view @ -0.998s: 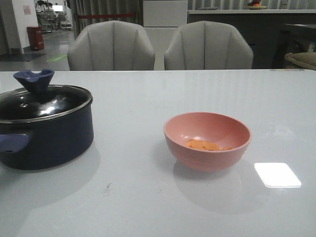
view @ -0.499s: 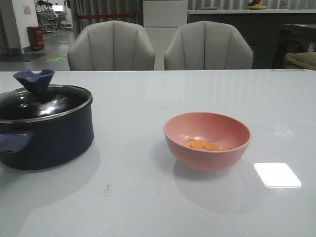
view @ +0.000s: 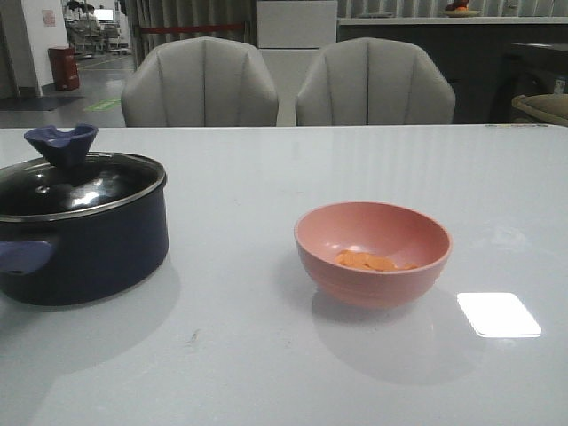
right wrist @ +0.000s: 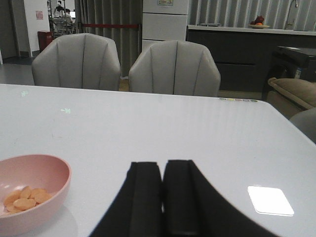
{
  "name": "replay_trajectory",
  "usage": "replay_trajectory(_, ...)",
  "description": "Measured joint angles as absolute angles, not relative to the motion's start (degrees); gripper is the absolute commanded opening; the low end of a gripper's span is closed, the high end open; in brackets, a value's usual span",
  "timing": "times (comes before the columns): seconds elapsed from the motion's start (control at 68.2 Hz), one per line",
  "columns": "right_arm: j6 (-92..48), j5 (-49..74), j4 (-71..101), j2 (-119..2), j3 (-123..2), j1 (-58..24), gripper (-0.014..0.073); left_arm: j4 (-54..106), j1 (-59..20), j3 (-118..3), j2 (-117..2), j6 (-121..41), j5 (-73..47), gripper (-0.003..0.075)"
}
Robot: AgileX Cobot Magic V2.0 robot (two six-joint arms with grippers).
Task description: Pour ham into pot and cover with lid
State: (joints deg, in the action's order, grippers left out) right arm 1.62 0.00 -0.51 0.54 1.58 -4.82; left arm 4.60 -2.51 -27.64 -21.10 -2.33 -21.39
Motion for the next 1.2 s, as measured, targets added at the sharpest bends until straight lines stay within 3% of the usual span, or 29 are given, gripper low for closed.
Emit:
replay_trajectory(0.117,1.62,0.00,-0.51,0.54,1.58,-4.82,0.0146,4.60,-2.51,-27.64,-21.60,-2.42,-22.07,0.0503)
replay_trajectory(0.205,1.62,0.00,-0.51,0.54,1.58,-4.82,0.0146,4.60,-2.51,-27.64,-21.86,-2.42,-22.39,0.0594)
replay_trajectory(0.557,1.62,0.00,-0.51,0.54,1.58,-4.82,0.0146,5.34,-2.51,-27.64,-22.10,-2.42,-22.78,0.0557)
replay_trajectory(0.719,1.62,0.00,-0.51,0.54,1.58,-4.82,0.0146,5.57,-2.51,-30.40,-24.94,-2.42,-27.57,0.0644)
replay_trajectory(1.203,1.62,0.00,-0.51,0.54,1.58,-4.82,0.0146,10.43,-4.01,-50.29,-54.64,-2.42,-40.33,0.0657)
